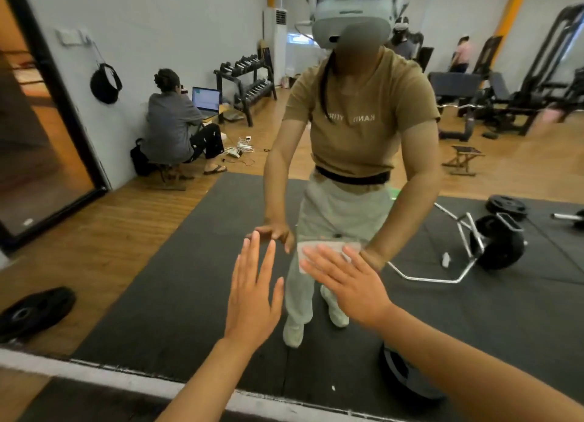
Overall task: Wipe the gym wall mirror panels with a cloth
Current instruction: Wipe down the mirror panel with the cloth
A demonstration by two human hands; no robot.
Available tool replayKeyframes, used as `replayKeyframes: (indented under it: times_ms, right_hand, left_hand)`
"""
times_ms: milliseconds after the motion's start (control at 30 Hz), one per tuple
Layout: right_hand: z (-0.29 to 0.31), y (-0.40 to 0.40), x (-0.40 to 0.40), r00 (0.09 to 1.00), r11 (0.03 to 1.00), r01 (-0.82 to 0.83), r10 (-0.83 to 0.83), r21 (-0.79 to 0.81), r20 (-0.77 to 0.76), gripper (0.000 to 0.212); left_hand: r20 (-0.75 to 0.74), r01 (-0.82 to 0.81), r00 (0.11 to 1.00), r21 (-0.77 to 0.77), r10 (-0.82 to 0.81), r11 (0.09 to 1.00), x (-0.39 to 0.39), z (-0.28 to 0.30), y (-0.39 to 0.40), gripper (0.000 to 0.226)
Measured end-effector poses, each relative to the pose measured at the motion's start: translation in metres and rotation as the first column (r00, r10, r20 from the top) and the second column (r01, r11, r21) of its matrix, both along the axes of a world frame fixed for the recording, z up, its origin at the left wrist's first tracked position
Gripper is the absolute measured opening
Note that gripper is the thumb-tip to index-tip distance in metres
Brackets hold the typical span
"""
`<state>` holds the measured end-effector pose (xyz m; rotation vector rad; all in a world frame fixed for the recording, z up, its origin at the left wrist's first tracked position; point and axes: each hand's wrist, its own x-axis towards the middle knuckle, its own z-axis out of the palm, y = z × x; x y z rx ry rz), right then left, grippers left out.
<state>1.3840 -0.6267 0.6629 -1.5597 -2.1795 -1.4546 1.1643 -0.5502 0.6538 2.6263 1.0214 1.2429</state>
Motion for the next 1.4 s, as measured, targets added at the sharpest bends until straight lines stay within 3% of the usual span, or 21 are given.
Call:
replayKeyframes:
  times_ms: [67,167,267,367,467,567,667,800,933,1000,1067,1200,1300,1333,1400]
  right_hand:
    - [-0.049,-0.019,0.019,0.98,0.981,0.045,-0.007,-0.188,0.201,0.088]
    - [-0.072,-0.03,0.033,0.962,0.974,0.072,-0.011,-0.214,0.274,0.099]
    - [-0.045,-0.023,0.029,0.99,0.996,-0.07,0.077,-0.06,0.117,0.07]
    - [0.013,-0.016,0.026,0.99,0.973,-0.103,0.12,0.206,-0.073,0.045]
    - [0.049,-0.008,0.024,0.958,0.861,-0.011,0.155,0.509,-0.241,0.039]
    - [0.034,0.003,0.021,0.915,0.796,0.034,0.219,0.604,-0.34,0.051]
    - [-0.025,0.008,0.019,0.947,0.822,-0.037,0.21,0.569,-0.242,0.054]
    - [-0.119,-0.002,0.038,0.997,0.918,-0.075,0.082,0.39,-0.003,0.054]
    - [-0.135,-0.029,0.07,0.996,0.943,-0.057,0.03,0.328,0.086,0.052]
    - [-0.111,-0.044,0.085,1.0,0.919,0.023,-0.019,0.394,-0.016,0.054]
    - [-0.079,-0.059,0.098,0.971,0.862,0.163,-0.055,0.48,-0.231,0.059]
    - [-0.036,-0.074,0.099,0.818,0.764,0.318,0.078,0.562,-0.569,0.059]
    - [-0.043,-0.056,0.077,0.728,0.704,0.333,0.231,0.627,-0.646,0.059]
    - [-0.052,-0.046,0.068,0.737,0.719,0.295,0.248,0.63,-0.629,0.062]
    - [-0.077,-0.026,0.052,0.852,0.807,0.131,0.205,0.575,-0.482,0.068]
  left_hand:
    - [-0.038,0.0,0.999,0.043,0.002,0.999,0.005,-0.014,0.005,0.065]
    - [-0.015,-0.019,1.0,0.065,0.02,0.998,0.01,-0.025,0.011,0.065]
    - [0.043,-0.017,0.999,0.065,0.014,0.998,0.018,-0.033,0.014,0.069]
    - [0.113,-0.035,0.993,0.128,0.021,0.991,0.027,-0.041,0.02,0.071]
    - [0.187,-0.065,0.982,0.195,0.028,0.979,0.035,-0.049,0.028,0.072]
    - [0.251,-0.101,0.967,0.24,0.039,0.965,0.045,-0.055,0.035,0.073]
    - [0.282,-0.128,0.958,0.273,0.048,0.953,0.053,-0.06,0.042,0.077]
    - [0.272,-0.179,0.958,0.328,0.089,0.928,0.057,-0.063,0.052,0.079]
    - [0.286,-0.239,0.948,0.342,0.141,0.909,0.062,-0.066,0.055,0.079]
    - [0.282,-0.247,0.948,0.355,0.149,0.902,0.063,-0.068,0.055,0.078]
    - [0.276,-0.24,0.95,0.359,0.144,0.902,0.063,-0.069,0.055,0.078]
    - [0.273,-0.248,0.951,0.378,0.149,0.892,0.063,-0.069,0.056,0.078]
    - [0.271,-0.247,0.951,0.386,0.147,0.889,0.063,-0.07,0.057,0.078]
    - [0.271,-0.25,0.951,0.39,0.149,0.886,0.063,-0.07,0.057,0.078]
    - [0.269,-0.25,0.952,0.399,0.148,0.882,0.062,-0.07,0.058,0.079]
